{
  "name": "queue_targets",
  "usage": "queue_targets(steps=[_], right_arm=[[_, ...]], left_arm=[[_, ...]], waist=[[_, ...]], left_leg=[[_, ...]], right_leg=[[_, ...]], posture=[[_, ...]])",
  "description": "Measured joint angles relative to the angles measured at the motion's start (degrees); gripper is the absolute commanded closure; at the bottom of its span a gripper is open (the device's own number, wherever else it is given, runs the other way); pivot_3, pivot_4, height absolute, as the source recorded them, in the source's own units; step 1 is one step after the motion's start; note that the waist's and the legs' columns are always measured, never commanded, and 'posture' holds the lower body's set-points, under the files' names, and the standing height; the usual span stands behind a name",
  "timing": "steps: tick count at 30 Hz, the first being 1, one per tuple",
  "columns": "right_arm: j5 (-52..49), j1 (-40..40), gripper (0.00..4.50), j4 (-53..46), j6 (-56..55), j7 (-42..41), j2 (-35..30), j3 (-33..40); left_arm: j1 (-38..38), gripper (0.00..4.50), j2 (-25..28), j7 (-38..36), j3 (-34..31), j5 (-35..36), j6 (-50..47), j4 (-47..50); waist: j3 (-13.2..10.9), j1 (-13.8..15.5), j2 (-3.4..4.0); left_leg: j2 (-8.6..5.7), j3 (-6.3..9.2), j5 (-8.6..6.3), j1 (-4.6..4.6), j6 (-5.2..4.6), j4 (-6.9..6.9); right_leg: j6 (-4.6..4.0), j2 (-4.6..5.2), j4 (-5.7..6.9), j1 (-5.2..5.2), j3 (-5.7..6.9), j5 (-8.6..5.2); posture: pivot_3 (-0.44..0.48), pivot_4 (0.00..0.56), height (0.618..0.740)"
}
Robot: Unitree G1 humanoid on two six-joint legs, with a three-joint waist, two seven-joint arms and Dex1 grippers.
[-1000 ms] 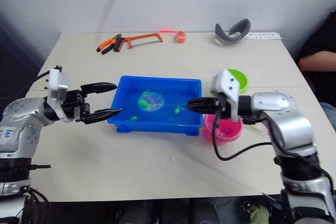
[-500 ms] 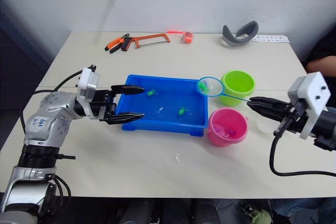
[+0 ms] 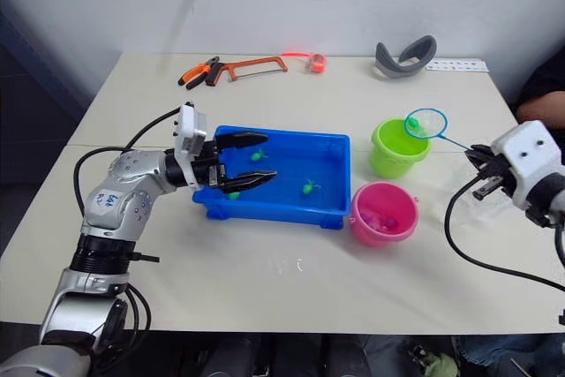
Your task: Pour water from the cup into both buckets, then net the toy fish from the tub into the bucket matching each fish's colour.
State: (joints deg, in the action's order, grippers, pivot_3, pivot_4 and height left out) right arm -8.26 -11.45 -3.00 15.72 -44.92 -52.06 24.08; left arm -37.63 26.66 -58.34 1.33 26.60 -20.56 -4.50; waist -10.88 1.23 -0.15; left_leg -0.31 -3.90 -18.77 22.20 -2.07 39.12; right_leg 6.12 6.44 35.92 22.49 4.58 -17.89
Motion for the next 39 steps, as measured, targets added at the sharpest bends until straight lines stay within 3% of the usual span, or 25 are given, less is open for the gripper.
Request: queue_targets(steps=[7, 17, 21, 27, 39], right_arm=[[13.72, -2.29, 4.5, 10.94, -20.5, 8.76, -3.21, -7.96], [23.22, 0.72, 4.5, 13.85, -39.82, 14.46, -9.88, -9.0], [32.67, 1.74, 4.5, 14.95, -47.1, 20.83, -13.52, -10.86], [50.44, 2.81, 4.5, 15.14, -51.82, 38.47, -16.69, -12.87], [58.74, -2.01, 4.5, 25.17, -53.13, 50.41, -19.36, -21.17]], left_arm=[[-0.14, 0.03, -1.23, 3.04, 0.26, -1.39, -0.02, 1.5], [0.2, 0.03, -2.75, 4.33, 0.31, -1.95, 0.84, 1.84], [0.28, 0.03, -3.48, 5.09, 0.31, -2.12, 1.81, 1.83], [0.74, 0.03, -4.21, 5.54, 0.35, -2.29, 2.52, 1.81], [0.91, 0.03, -5.46, 5.71, 0.43, -2.45, 3.37, 1.42]], waist=[[0.0, 0.0, 0.01], [0.0, 0.09, 0.01], [0.0, -0.05, 0.05], [0.0, -0.13, 0.05], [0.0, -0.46, 0.05]], left_leg=[[-0.01, 0.03, 0.03, 0.01, 0.01, 0.03], [-0.01, 0.03, 0.04, 0.01, 0.03, 0.04], [0.0, 0.02, 0.05, 0.0, 0.05, 0.04], [0.04, 0.04, 0.1, 0.0, 0.14, 0.03], [0.04, 0.04, 0.12, -0.01, 0.16, 0.02]], right_leg=[[0.01, 0.0, -0.01, -0.02, 0.02, 0.01], [0.01, 0.0, -0.01, -0.04, 0.01, 0.01], [0.01, 0.02, 0.01, -0.02, -0.03, 0.01], [0.01, -0.01, 0.0, -0.02, -0.1, 0.0], [0.01, -0.09, 0.0, -0.03, -0.09, 0.0]], posture=[[0.0, 0.15, 0.74], [0.0, 0.15, 0.74], [0.0, 0.15, 0.74], [0.0, 0.15, 0.74], [0.0, 0.15, 0.74]])
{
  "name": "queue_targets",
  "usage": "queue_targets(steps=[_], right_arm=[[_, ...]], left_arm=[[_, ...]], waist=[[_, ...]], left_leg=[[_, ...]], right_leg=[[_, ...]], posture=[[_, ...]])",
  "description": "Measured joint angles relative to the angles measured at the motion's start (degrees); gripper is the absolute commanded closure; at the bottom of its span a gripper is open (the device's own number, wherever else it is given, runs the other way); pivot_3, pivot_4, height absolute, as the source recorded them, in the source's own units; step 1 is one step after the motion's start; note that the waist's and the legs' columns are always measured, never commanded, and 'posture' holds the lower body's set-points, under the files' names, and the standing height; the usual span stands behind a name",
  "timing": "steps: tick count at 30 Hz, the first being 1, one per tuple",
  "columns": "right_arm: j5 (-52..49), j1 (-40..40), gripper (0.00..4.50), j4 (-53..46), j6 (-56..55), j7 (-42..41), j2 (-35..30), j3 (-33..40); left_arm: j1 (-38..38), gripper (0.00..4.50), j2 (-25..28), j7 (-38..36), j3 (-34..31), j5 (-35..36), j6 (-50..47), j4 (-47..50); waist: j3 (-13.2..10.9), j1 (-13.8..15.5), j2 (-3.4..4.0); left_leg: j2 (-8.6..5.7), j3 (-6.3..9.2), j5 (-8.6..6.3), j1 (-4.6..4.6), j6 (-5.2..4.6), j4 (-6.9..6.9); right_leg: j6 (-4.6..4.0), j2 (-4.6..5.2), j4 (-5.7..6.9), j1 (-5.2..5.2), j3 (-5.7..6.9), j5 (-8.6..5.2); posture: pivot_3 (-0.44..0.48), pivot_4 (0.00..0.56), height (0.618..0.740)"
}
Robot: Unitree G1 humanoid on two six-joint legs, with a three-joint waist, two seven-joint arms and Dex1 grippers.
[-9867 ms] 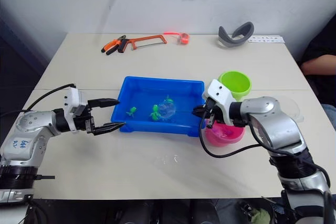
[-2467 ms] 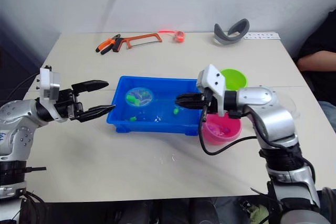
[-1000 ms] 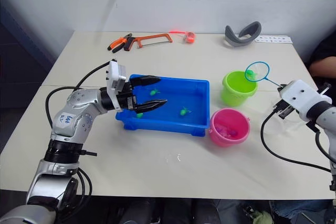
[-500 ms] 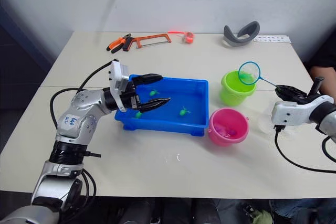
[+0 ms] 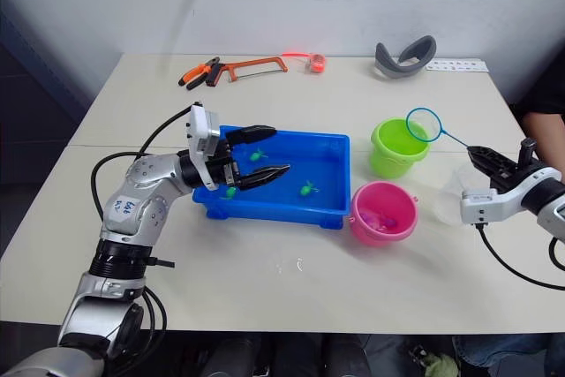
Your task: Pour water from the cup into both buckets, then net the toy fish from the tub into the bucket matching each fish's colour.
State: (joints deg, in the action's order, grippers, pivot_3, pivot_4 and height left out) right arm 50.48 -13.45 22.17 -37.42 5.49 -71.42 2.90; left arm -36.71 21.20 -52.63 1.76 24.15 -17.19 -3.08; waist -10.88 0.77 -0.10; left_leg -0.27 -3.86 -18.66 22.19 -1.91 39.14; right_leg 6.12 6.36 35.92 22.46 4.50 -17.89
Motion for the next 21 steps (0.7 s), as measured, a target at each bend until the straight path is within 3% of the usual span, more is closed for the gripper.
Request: queue_targets(steps=[3, 6, 10, 14, 17, 21], right_arm=[[-3.79, 0.09, 4.5, 0.44, -2.45, 1.03, 0.0, 0.13], [-16.42, 0.72, 4.5, -2.42, -4.84, -3.88, 0.3, 2.64], [-37.27, 0.46, 4.5, -10.41, -0.76, -17.88, 1.21, 3.18], [-54.88, -2.78, 4.5, -21.21, 15.35, -34.48, 2.58, -0.09], [-54.77, -9.33, 4.5, -28.61, 24.45, -43.46, 2.46, -4.59], [-49.37, -13.86, 4.5, -32.32, 28.31, -48.74, 4.74, -9.94]], left_arm=[[0.0, 0.03, 0.0, 0.1, -0.02, -0.06, 0.51, -0.01], [0.04, 0.03, 0.3, -0.08, -0.43, 0.01, 0.94, -0.05], [1.97, 0.03, 2.68, -2.73, -2.65, 1.35, 2.2, -0.04], [5.42, 0.03, 6.08, -6.15, -6.47, 2.71, 5.57, -0.89], [8.19, 0.03, 9.41, -7.67, -10.11, 3.02, 6.79, -2.37], [10.7, 0.03, 12.02, -8.71, -11.52, 3.06, 7.48, -1.96]], waist=[[-0.01, -0.12, 0.02], [-0.01, -0.44, 0.02], [-0.01, -1.14, 0.02], [-0.02, -1.19, 0.04], [-0.02, -0.96, 0.04], [-0.02, -0.37, 0.02]], left_leg=[[0.0, -0.01, 0.0, 0.0, 0.0, 0.0], [0.01, 0.02, 0.01, 0.0, 0.01, -0.01], [0.09, 0.03, 0.0, -0.05, 0.01, 0.0], [0.14, 0.07, 0.01, -0.06, 0.01, 0.05], [0.12, 0.1, 0.0, -0.05, 0.0, 0.08], [0.04, 0.18, -0.05, 0.04, -0.08, 0.08]], right_leg=[[0.0, -0.01, 0.0, 0.0, 0.0, 0.0], [0.0, -0.01, 0.0, -0.01, 0.01, 0.0], [0.0, 0.01, 0.0, -0.04, 0.04, 0.0], [-0.04, 0.15, 0.05, -0.03, 0.08, 0.02], [-0.06, 0.22, 0.01, -0.03, 0.04, 0.03], [-0.06, 0.3, -0.07, -0.04, 0.09, 0.04]], posture=[[0.0, 0.15, 0.74], [0.0, 0.15, 0.74], [0.0, 0.15, 0.74], [0.0, 0.15, 0.74], [0.0, 0.15, 0.74], [0.0, 0.15, 0.74]])
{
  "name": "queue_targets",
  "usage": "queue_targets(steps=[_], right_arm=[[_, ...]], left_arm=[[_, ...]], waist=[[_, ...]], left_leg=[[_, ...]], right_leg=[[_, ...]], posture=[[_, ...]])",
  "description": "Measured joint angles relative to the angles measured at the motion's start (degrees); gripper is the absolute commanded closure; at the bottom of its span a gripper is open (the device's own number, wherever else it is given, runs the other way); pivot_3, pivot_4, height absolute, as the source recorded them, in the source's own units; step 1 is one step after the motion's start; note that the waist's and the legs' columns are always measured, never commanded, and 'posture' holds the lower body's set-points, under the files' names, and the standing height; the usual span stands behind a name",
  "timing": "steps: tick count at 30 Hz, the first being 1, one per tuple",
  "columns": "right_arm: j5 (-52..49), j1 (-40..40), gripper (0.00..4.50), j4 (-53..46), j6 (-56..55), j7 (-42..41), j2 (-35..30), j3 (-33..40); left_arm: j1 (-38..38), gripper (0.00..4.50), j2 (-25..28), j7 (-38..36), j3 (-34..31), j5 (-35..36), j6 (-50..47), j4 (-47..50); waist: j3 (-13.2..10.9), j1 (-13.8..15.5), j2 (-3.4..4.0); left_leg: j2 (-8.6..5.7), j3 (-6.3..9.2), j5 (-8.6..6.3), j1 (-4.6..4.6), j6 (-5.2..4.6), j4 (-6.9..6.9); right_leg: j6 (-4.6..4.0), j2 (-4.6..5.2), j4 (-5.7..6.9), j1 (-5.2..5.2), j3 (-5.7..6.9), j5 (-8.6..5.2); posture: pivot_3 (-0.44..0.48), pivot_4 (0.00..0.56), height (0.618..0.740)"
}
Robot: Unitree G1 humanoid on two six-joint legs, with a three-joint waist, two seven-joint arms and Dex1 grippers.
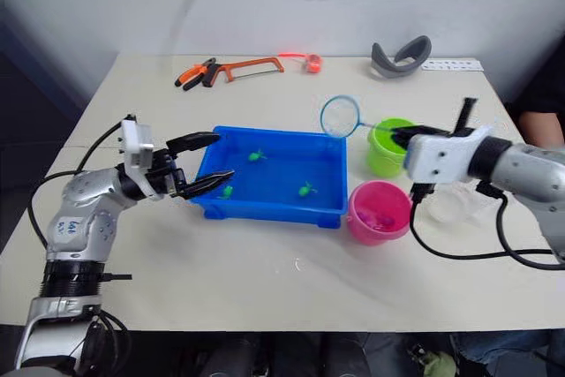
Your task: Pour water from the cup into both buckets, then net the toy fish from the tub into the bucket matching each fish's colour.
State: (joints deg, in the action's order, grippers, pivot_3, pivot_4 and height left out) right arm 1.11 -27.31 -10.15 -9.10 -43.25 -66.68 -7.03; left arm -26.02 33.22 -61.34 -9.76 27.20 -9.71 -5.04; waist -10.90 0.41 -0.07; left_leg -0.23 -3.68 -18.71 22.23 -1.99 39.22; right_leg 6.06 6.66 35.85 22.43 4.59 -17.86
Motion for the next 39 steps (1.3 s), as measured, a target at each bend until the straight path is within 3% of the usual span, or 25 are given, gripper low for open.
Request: queue_targets(steps=[6, 15, 27, 39], right_arm=[[9.48, -4.49, 4.5, 0.72, 1.17, -3.8, 5.48, -6.75], [20.0, -13.73, 4.5, 11.18, -8.27, -6.86, 9.97, -11.45], [15.14, -12.27, 4.5, 10.11, -7.4, -17.83, 13.51, -12.75], [0.63, -6.18, 4.5, 4.37, 14.63, -22.0, 18.6, -6.63]], left_arm=[[4.2, 0.03, 2.09, -1.4, -0.46, -0.01, -0.02, 1.38], [6.49, 0.03, 1.94, -1.27, 0.04, 0.0, -0.67, 4.49], [9.55, 0.03, 2.15, -0.78, 0.05, 0.0, -1.17, 6.69], [11.07, 0.03, 2.67, -0.36, -0.34, 0.59, -2.28, 8.9]], waist=[[0.0, 0.07, 0.0], [0.0, -0.72, 0.0], [0.0, -0.61, 0.0], [0.0, -0.53, 0.0]], left_leg=[[-0.04, -0.01, -0.01, 0.09, -0.02, 0.0], [0.01, -0.08, 0.0, 0.04, 0.0, -0.04], [0.0, -0.06, 0.0, 0.03, 0.0, -0.02], [0.01, -0.02, 0.0, 0.01, 0.0, -0.02]], right_leg=[[0.0, -0.01, 0.01, 0.07, 0.06, 0.0], [0.0, -0.08, 0.05, 0.1, 0.04, 0.0], [0.0, -0.03, 0.06, 0.07, 0.04, 0.0], [0.0, -0.01, 0.08, 0.04, 0.03, 0.0]], posture=[[0.0, 0.15, 0.74], [0.0, 0.15, 0.74], [0.0, 0.15, 0.74], [0.0, 0.15, 0.74]])
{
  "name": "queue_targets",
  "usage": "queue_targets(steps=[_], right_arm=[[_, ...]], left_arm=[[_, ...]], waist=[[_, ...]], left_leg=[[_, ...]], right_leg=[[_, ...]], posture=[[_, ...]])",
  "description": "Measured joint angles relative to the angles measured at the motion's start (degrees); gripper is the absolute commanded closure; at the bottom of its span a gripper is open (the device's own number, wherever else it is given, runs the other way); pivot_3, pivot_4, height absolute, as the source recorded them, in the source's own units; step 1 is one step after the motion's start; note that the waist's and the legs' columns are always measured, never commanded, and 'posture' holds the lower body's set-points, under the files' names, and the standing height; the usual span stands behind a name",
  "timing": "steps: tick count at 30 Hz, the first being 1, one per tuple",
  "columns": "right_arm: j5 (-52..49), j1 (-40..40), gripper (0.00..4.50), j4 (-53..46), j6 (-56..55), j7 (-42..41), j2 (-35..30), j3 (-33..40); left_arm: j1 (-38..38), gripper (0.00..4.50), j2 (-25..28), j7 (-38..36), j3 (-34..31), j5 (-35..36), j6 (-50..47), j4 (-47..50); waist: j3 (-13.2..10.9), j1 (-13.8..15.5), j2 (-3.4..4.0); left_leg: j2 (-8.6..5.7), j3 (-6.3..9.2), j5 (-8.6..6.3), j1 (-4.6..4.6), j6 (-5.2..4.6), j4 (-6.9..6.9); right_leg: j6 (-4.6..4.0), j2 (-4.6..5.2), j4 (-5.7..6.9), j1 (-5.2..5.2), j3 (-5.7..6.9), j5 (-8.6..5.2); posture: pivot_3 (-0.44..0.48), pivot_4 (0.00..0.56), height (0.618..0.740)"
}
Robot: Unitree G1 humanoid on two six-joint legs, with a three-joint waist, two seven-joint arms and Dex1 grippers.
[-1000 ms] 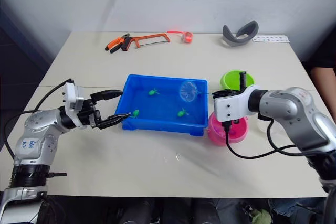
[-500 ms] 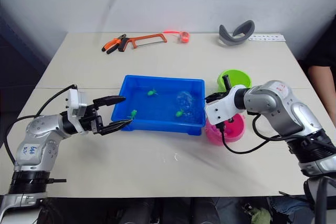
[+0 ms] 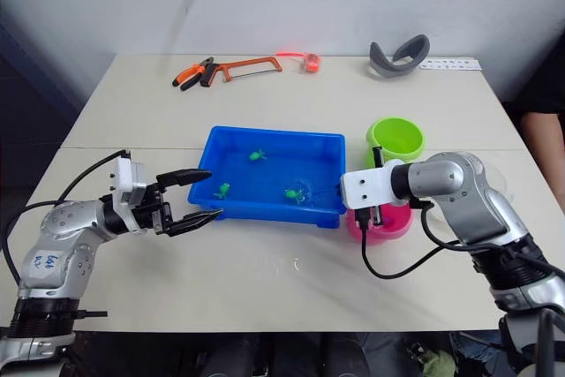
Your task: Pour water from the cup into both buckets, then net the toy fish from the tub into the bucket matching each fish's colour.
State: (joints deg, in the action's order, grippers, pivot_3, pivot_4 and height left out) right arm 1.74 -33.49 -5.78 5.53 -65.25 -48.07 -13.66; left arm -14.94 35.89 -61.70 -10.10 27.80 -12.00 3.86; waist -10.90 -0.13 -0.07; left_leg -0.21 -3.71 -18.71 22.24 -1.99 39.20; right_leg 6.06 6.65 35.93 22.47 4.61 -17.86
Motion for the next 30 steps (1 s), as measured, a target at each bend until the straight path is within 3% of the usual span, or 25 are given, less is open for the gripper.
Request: queue_targets(steps=[7, 11, 23, 30], right_arm=[[-16.37, 7.19, 4.5, -4.08, 13.49, 0.67, 5.87, 9.99], [-23.09, 10.58, 4.5, -4.1, 15.85, 0.29, 6.38, 14.89], [-27.81, 14.04, 4.5, -7.99, 20.16, 7.72, 6.25, 24.27], [-29.31, 19.02, 4.5, -13.16, 21.3, 9.15, 6.18, 25.43]], left_arm=[[0.26, 0.03, 0.14, 0.09, -0.17, 0.11, -0.04, 0.03], [0.27, 0.03, 0.13, 0.02, -0.16, 0.15, -0.03, 0.0], [0.0, 0.03, -0.59, 0.68, -0.2, 0.31, 0.17, -0.04], [-2.83, 0.03, -1.89, 0.56, 0.12, 0.43, 0.2, -0.63]], waist=[[0.0, 0.16, -0.01], [0.0, 0.09, -0.01], [0.0, 0.1, 0.0], [0.0, 0.32, -0.01]], left_leg=[[-0.01, 0.05, -0.01, 0.0, 0.0, -0.01], [-0.02, 0.02, -0.01, -0.01, -0.01, -0.01], [-0.01, 0.02, -0.02, -0.02, 0.01, -0.07], [-0.04, 0.0, -0.02, -0.01, 0.0, -0.06]], right_leg=[[0.0, 0.01, -0.02, -0.03, 0.02, 0.0], [0.0, 0.01, -0.01, -0.03, -0.01, 0.0], [0.0, 0.02, -0.01, 0.0, -0.03, 0.0], [0.0, 0.02, 0.0, -0.02, -0.04, 0.0]], posture=[[0.0, 0.15, 0.74], [0.0, 0.15, 0.74], [0.0, 0.15, 0.74], [0.0, 0.15, 0.74]])
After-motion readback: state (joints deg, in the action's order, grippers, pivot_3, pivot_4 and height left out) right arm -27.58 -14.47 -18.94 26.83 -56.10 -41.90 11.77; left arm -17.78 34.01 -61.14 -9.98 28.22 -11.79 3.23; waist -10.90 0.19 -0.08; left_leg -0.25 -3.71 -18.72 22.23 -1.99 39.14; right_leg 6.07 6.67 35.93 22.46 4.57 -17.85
